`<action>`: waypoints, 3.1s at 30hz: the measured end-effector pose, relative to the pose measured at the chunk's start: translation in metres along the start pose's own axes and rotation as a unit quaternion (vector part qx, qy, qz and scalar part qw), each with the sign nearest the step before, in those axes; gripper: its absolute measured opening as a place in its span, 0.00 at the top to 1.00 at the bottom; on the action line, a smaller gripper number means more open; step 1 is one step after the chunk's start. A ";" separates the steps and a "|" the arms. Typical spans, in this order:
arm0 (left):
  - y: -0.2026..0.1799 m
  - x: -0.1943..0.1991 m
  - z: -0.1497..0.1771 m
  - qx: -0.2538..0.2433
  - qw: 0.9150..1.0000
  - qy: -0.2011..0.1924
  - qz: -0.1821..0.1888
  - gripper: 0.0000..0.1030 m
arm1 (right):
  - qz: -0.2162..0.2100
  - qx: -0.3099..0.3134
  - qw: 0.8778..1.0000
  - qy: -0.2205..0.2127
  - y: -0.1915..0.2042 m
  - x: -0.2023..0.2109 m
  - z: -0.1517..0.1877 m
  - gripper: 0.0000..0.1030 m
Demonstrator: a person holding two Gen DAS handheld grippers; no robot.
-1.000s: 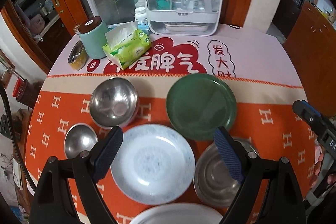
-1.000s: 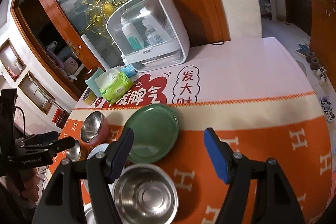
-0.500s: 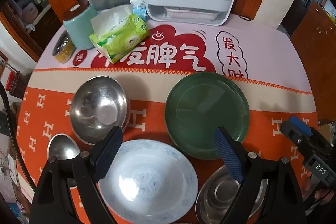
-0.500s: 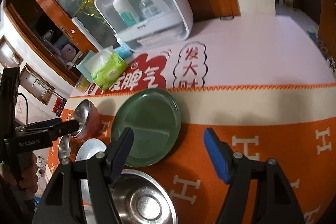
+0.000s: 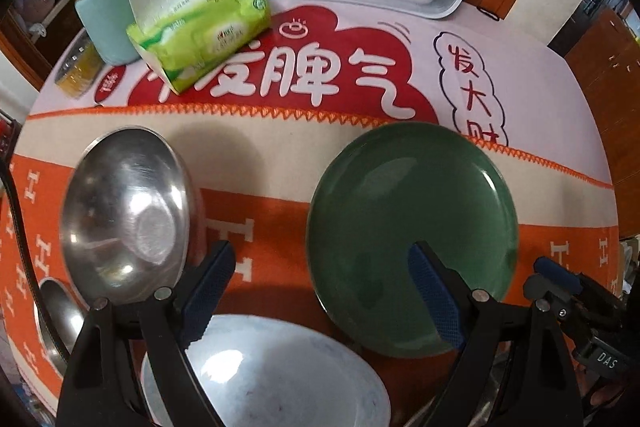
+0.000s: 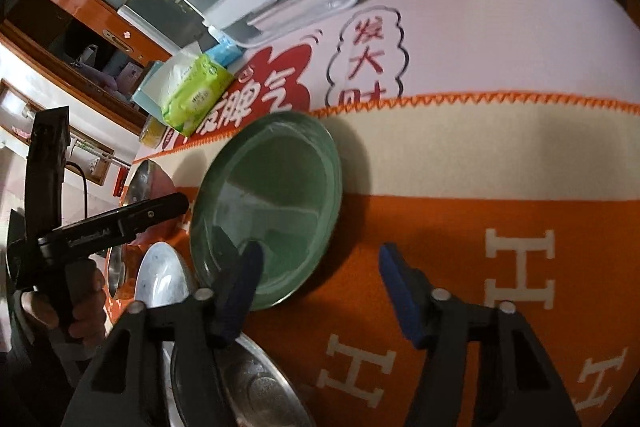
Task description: Organize plates and bowls
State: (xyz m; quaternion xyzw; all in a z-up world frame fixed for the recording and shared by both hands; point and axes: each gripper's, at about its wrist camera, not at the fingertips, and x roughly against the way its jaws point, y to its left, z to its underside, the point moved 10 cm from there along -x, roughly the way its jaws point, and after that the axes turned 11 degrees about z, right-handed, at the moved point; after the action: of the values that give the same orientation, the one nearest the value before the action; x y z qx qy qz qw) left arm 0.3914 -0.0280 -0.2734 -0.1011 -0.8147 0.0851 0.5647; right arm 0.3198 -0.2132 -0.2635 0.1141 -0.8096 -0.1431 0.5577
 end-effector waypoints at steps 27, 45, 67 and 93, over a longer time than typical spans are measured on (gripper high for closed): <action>0.000 -0.036 0.005 0.009 0.999 0.034 0.037 0.66 | -0.031 -0.025 0.999 0.024 0.007 -0.021 0.010 0.89; -0.016 -0.005 0.000 0.017 0.997 -0.029 0.075 0.66 | -0.028 -0.025 0.999 -0.037 0.006 0.016 -0.002 0.89; -0.039 0.093 0.041 0.003 0.988 -0.106 0.115 0.66 | -0.043 -0.012 0.994 -0.100 0.027 0.101 0.029 0.89; -0.005 0.174 0.199 0.050 0.987 -0.129 0.083 0.66 | -0.031 0.111 0.990 -0.076 0.077 0.159 0.160 0.88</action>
State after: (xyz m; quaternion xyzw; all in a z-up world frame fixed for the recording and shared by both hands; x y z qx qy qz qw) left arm 0.1453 0.0074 -0.1841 -0.1279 -0.8642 0.1843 0.4503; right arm 0.1121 -0.1794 -0.1513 0.1893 -0.8566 -0.0777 0.4737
